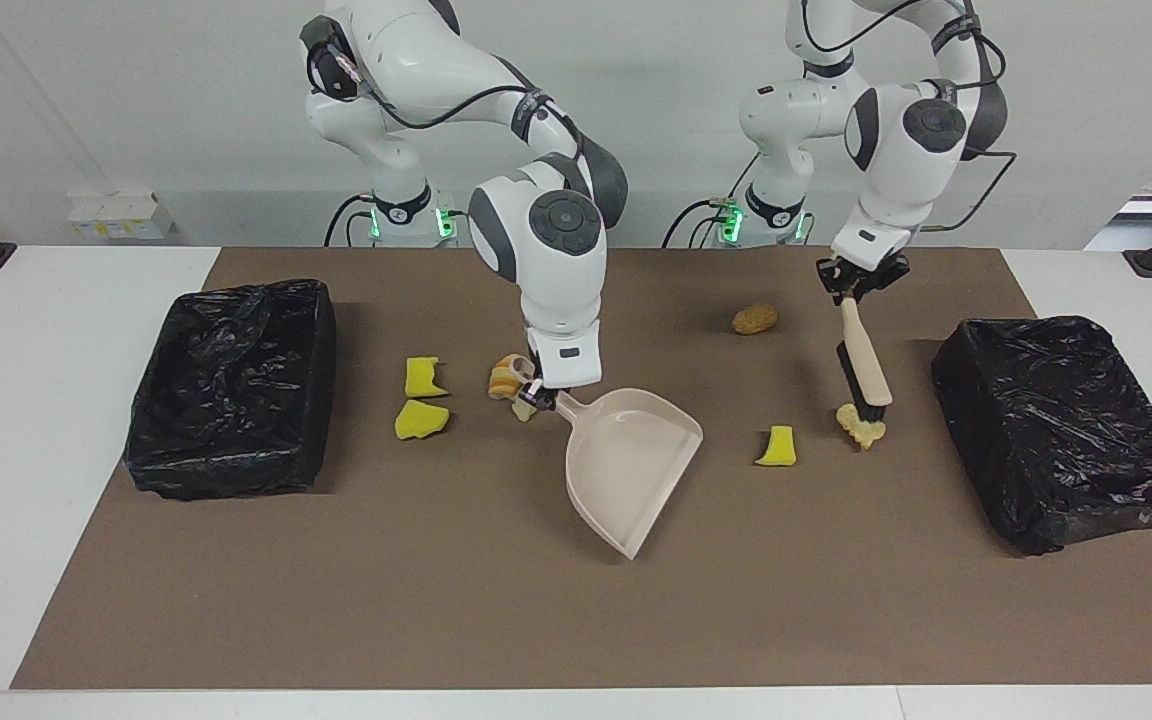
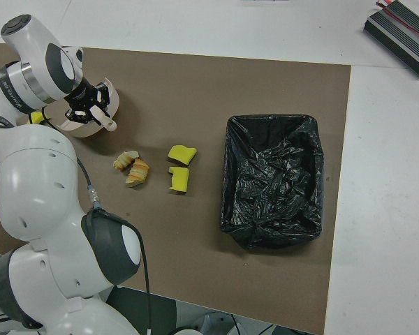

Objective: Sweep and dump trash in bin
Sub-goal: 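Sweep bread and sponge into the dustpan with the left gripper's brush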

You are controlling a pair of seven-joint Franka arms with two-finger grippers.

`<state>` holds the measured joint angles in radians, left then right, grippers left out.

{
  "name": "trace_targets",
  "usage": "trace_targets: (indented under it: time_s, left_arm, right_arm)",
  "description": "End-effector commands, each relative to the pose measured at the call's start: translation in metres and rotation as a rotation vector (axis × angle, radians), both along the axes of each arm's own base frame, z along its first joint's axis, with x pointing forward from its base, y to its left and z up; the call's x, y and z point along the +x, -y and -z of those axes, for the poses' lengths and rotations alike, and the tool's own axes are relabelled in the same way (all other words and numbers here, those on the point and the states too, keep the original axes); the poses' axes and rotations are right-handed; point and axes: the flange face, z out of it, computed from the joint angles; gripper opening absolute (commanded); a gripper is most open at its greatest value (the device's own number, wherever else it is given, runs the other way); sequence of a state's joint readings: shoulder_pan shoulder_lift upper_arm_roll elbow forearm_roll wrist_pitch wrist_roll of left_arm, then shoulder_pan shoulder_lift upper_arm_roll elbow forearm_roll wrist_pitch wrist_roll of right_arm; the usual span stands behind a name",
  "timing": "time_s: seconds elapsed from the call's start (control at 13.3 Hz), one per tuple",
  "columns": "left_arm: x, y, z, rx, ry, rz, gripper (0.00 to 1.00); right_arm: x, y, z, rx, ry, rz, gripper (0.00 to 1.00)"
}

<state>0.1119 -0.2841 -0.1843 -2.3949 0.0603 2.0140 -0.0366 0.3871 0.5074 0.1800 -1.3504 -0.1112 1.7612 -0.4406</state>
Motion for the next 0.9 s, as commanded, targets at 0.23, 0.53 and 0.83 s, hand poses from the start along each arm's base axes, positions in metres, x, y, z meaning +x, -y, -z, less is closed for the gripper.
trace_targets:
  time_s: [0.23,0.53,0.83]
  left_arm:
    - [0.044,-0.04,0.04,0.037,-0.043,-0.057,0.01]
    - [0.051,0.006,0.057,0.03,-0.056,0.017,0.0]
    - [0.04,0.11,0.059,0.024,0.016,0.144,0.0]
  right_arm:
    - [-0.059,-0.033,0.008,-0.11,0.005,-0.31,0.0]
    - [-0.066,-0.048,0.031,-0.095,0.021,-0.349,0.0]
    - [-0.07,-0.049,0.042,-0.097,0.019,-0.358,0.0]
